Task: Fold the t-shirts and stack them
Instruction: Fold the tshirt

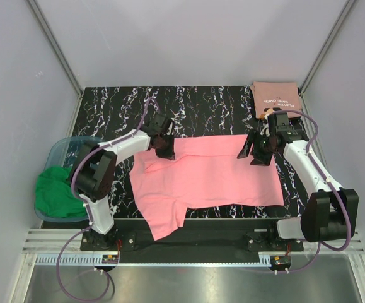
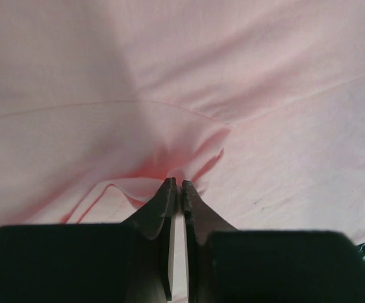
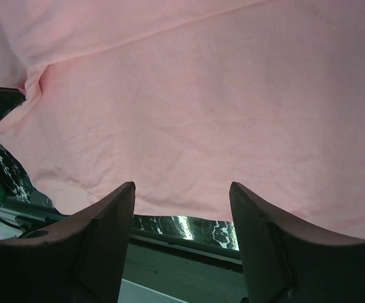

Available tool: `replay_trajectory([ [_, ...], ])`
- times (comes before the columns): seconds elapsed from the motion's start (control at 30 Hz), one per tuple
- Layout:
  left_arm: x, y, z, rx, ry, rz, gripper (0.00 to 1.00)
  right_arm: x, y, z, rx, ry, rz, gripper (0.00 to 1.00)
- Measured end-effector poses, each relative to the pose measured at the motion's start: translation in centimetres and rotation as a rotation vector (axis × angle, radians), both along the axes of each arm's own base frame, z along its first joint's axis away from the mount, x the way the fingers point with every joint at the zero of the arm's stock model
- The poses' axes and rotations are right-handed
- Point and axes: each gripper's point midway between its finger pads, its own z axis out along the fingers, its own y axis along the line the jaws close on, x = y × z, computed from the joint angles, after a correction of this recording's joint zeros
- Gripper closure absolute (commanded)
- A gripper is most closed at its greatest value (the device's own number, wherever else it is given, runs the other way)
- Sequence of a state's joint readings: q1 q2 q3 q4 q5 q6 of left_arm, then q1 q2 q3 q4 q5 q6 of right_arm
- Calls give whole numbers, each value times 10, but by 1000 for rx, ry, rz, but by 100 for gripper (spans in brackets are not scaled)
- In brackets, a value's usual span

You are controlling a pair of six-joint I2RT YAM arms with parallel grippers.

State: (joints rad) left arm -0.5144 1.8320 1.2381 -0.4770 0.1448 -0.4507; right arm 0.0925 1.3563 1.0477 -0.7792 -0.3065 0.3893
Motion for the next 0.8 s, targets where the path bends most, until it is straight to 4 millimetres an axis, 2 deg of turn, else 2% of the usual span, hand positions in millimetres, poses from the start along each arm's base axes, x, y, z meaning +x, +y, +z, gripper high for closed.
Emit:
replay_trajectory([
  [0.33, -26, -10, -3, -26, 47, 17, 83, -4, 0, -7, -1, 16, 0, 31],
  [0.4, -35, -10, -2, -36, 63, 23, 79, -5, 0, -8, -1, 17, 0, 31],
  [0.47, -45, -11, -1, -52, 79, 24, 70, -5, 0, -9, -2, 19, 0, 31],
  [0.6, -59, -14, 1, -71, 104, 18, 67, -6, -1, -13, -2, 23, 1, 30],
  [0.7, -62, -17, 14, -89, 83, 7, 65, -6, 0, -15, -1, 22, 1, 31],
  [0.8, -61, -16, 37, -103, 30, -10, 63, -1, 3, -17, 16, 18, 7, 32],
])
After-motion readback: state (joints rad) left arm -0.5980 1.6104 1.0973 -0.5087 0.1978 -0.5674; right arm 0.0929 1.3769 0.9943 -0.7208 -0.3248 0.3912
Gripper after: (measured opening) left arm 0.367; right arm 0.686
